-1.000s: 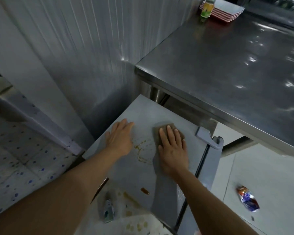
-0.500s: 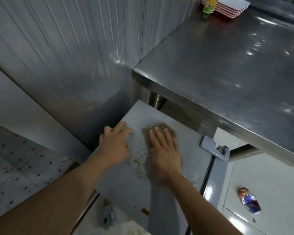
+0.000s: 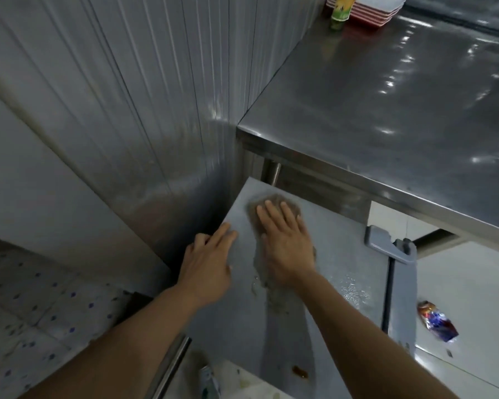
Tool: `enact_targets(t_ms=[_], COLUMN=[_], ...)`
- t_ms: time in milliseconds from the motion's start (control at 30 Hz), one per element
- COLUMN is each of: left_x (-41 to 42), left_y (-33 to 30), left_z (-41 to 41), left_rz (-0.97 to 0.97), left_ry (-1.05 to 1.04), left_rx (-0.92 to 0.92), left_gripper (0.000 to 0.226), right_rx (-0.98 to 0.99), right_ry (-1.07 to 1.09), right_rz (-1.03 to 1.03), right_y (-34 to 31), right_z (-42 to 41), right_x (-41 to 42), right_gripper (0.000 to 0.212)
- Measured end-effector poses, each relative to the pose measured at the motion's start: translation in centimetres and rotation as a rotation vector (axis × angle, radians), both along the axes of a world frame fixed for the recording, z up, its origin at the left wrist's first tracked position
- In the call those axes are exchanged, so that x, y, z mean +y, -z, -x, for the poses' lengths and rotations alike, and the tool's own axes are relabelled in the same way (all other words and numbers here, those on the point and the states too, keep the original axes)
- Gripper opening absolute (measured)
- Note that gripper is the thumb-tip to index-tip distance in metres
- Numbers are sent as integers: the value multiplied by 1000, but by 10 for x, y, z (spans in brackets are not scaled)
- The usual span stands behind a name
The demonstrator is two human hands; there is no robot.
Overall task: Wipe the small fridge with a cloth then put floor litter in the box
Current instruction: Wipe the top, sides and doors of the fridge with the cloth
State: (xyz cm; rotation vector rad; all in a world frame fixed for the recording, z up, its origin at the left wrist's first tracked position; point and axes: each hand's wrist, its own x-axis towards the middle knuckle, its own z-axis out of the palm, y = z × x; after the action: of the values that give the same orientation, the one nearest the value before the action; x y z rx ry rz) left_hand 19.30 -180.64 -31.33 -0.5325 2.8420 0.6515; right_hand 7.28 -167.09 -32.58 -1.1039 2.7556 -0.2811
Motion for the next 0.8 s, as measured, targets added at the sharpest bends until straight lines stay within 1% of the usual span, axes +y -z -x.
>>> enact_targets(t_ms=[100, 133, 200, 233, 300, 367, 400, 467, 567, 600, 667, 800], left_x=[-4, -7, -12, -15, -19, -20, -20, -18, -16, -16, -17, -20], left_y=[-5, -5, -4, -3, 2, 5, 5, 3, -1, -2, -2, 4], left_z=[-4, -6, -9, -10, -11, -11, -12, -12, -10, -9, -8, -11], left_rz=[-79, -109, -206, -263, -360, -432, -458, -480, -441, -427, -409, -430], left_ry=[-54, -92, -178, -207, -245, -286, -301, -323, -340, -337, -322, -316], left_rx=[31, 22, -37, -68, -89, -53, -35, -24, -41, -52, -76, -81], left_gripper=[66, 70, 77, 76, 73, 72, 70, 67, 66, 65, 66, 71], right_rx=[-48, -63, -53, -53, -46, -9, 11, 24, 21, 8, -15, 8], right_ry=[-153, -185, -204, -171, -27, 100, 129, 99, -72, -100, -109, -12], right_rz=[1, -13, -45, -47, -41, -48, -36, 18, 73, 76, 67, 45], right_y=[1, 1, 0, 0, -1, -3, -3, -1, 3, 3, 2, -3], right_z=[-60, -65, -49, -31, 9, 33, 33, 12, -38, -42, -26, 35], right_x=[15, 18, 18, 14, -1, -17, -22, -23, -13, -12, -21, -58], right_gripper=[57, 58, 55, 54, 55, 54, 54, 53, 55, 55, 54, 53])
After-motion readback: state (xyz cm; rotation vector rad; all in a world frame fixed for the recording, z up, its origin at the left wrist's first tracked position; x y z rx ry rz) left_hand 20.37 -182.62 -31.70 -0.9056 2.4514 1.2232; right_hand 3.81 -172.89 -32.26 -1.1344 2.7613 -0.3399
